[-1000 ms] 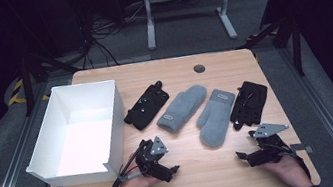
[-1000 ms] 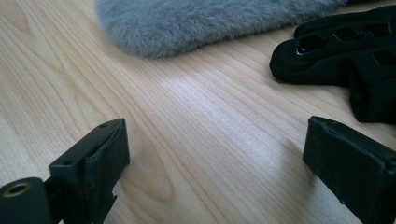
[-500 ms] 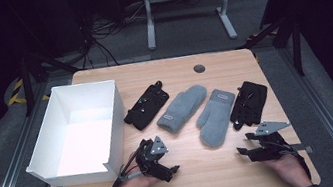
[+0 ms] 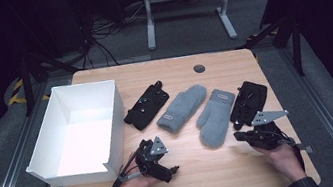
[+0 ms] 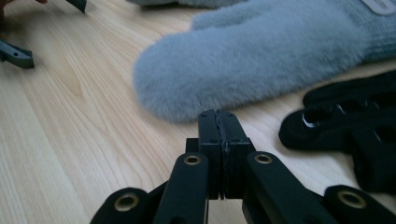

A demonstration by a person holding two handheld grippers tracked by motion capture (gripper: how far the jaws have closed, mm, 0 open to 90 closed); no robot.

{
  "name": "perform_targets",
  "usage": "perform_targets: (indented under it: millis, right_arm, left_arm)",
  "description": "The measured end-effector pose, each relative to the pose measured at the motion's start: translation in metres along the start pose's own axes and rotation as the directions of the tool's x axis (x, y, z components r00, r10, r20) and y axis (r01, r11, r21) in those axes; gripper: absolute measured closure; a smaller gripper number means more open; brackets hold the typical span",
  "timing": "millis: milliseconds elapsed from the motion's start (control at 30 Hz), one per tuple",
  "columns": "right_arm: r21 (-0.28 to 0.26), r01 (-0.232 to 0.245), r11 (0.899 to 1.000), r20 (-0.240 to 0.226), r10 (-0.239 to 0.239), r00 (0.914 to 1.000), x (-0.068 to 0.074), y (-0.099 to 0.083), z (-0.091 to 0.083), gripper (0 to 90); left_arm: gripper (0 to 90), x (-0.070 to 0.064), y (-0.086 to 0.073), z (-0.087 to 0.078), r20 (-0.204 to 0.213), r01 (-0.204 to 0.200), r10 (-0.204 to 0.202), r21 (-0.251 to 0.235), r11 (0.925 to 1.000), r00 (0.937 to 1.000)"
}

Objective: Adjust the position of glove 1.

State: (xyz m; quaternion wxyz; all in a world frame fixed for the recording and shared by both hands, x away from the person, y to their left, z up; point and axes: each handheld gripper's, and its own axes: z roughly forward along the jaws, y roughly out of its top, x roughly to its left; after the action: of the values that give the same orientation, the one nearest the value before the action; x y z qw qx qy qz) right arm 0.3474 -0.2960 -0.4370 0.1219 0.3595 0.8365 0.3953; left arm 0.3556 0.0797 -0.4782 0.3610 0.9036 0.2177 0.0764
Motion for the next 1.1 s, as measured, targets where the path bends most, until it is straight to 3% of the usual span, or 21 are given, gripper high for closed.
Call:
perform_targets:
  millis: [533, 667, 800, 967, 1100]
  right_arm:
    - [-0.015, 0.053, 0.998, -0.057, -0.054, 0.9969, 0.003, 0.032, 0.035, 90.0]
    - [0.003, 0.064, 0.998, -0.064, -0.063, 0.9959, 0.004, 0.037, 0.048, 90.0]
    - [0.060, 0.079, 0.995, -0.059, -0.075, 0.9954, 0.004, 0.038, 0.063, 90.0]
    - [0.077, 0.077, 0.994, -0.064, -0.072, 0.9953, 0.006, 0.037, 0.066, 90.0]
    - [0.084, 0.086, 0.993, -0.101, -0.077, 0.9919, 0.011, 0.038, 0.068, 90.0]
  left_arm:
    - [0.1, 0.000, 0.000, 0.000, -0.001, 0.001, -0.001, 0.000, 1.0000, 1.0000]
    - [0.1, 0.000, 0.000, 0.000, -0.002, 0.001, -0.001, 0.000, 1.0000, 1.0000]
    - [0.1, -0.001, -0.001, 0.000, -0.005, 0.006, -0.006, -0.002, 1.0000, 1.0000]
    - [0.0, -0.001, -0.001, 0.000, -0.004, 0.006, -0.006, -0.001, 1.0000, 1.0000]
    - [0.1, -0.001, -0.001, 0.000, -0.004, 0.008, -0.008, -0.004, 1.0000, 1.0000]
